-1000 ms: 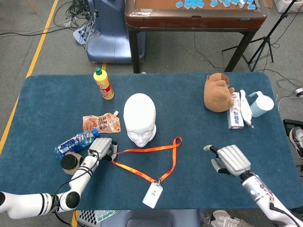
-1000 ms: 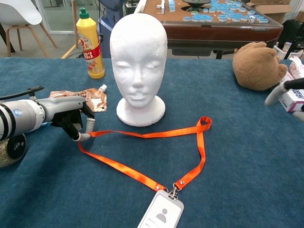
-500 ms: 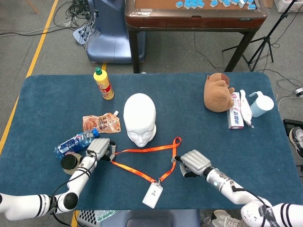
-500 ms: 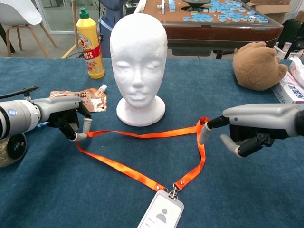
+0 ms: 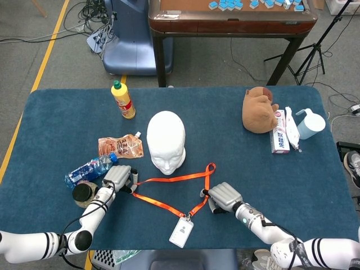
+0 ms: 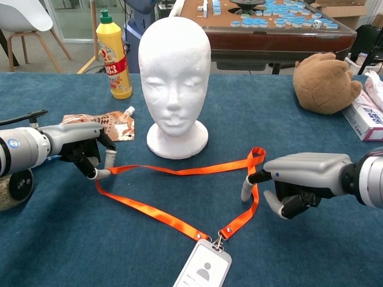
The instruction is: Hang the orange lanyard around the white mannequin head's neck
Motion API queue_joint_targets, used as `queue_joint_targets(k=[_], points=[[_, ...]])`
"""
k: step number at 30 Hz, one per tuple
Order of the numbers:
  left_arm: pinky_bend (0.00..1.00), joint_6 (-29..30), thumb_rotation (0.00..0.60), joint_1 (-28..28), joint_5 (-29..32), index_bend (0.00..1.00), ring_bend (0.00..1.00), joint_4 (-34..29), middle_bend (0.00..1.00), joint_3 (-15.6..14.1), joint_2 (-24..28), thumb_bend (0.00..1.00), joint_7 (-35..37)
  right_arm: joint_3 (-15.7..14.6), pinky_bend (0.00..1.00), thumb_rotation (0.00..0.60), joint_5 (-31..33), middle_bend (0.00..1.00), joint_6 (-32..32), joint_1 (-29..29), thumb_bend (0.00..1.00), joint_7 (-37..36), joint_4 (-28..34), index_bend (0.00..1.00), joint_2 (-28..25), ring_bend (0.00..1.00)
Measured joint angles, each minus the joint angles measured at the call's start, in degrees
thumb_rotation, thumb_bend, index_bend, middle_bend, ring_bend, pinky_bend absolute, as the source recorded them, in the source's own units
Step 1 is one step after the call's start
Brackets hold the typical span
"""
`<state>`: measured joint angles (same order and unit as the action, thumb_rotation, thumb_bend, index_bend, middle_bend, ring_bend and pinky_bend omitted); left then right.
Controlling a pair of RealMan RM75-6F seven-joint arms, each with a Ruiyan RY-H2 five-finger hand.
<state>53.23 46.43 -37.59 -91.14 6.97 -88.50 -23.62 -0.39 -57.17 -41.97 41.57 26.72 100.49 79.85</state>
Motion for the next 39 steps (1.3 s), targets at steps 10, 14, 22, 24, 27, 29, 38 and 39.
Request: queue_joint_targets(k=[10, 14, 22, 24, 27, 29, 38, 39], points=[[0.90, -0.43, 0.600, -0.37, -0.44, 0.59, 0.95, 0.98, 0.98, 0.03, 0.18, 0.35, 0.89, -3.79, 1.00, 0.459, 0.47, 0.99, -3.93, -1.71, 0.78, 0.54, 2.12, 0.26, -2.83, 1.00], [0.90, -0.74, 0.600, -0.49, -0.60, 0.59, 0.95, 1.67, 0.99, 0.03, 0.07, 0.35, 1.23, -6.31, 1.00, 0.451, -1.57, 0.99, -6.37, -4.11, 0.74, -0.21, 4.13, 0.26, -6.01, 1.00], [0.90, -0.80, 0.600, -0.57, -0.76, 0.59, 0.95, 1.89, 0.99, -0.01, -0.19, 0.35, 1.21, -10.19, 1.00, 0.443, -8.17, 0.99, -11.31, -8.79, 0.45, -1.95, 7.41, 0.25, -10.56, 1.00], [0.90, -0.83, 0.600, -0.54, -0.76, 0.59, 0.95, 1.82, 0.99, -0.05, -0.23, 0.35, 1.07, -10.39, 1.00, 0.444, -10.66, 0.99, -13.73, -10.15, 0.33, -2.39, 7.68, 0.23, -10.82, 1.00], [0.90, -0.76, 0.600, -0.52, -0.84, 0.59, 0.95, 1.49, 0.99, -0.14, -0.21, 0.35, 0.85, -9.99, 1.00, 0.453, -13.28, 0.99, -17.06, -11.74, 0.25, -2.84, 7.35, 0.23, -10.24, 1.00], [0.90, -0.62, 0.600, -0.53, -0.90, 0.59, 0.95, 1.19, 0.99, -0.17, -0.09, 0.35, 0.73, -9.35, 1.00, 0.454, -15.10, 0.99, -19.11, -12.74, 0.24, -3.25, 6.82, 0.23, -9.29, 1.00], [0.90, -0.48, 0.600, -0.89, -1.11, 0.59, 0.95, 0.49, 0.99, -0.22, 0.77, 0.35, 0.95, -6.19, 1.00, 0.458, -18.82, 0.99, -19.29, -13.13, 0.24, -4.88, 6.10, 0.25, -7.18, 1.00], [0.90, -0.48, 0.600, -0.94, -1.19, 0.59, 0.95, 0.43, 0.99, -0.23, 0.86, 0.35, 1.01, -6.04, 1.00, 0.458, -19.15, 0.99, -19.13, -13.08, 0.24, -5.45, 6.14, 0.26, -7.16, 1.00]])
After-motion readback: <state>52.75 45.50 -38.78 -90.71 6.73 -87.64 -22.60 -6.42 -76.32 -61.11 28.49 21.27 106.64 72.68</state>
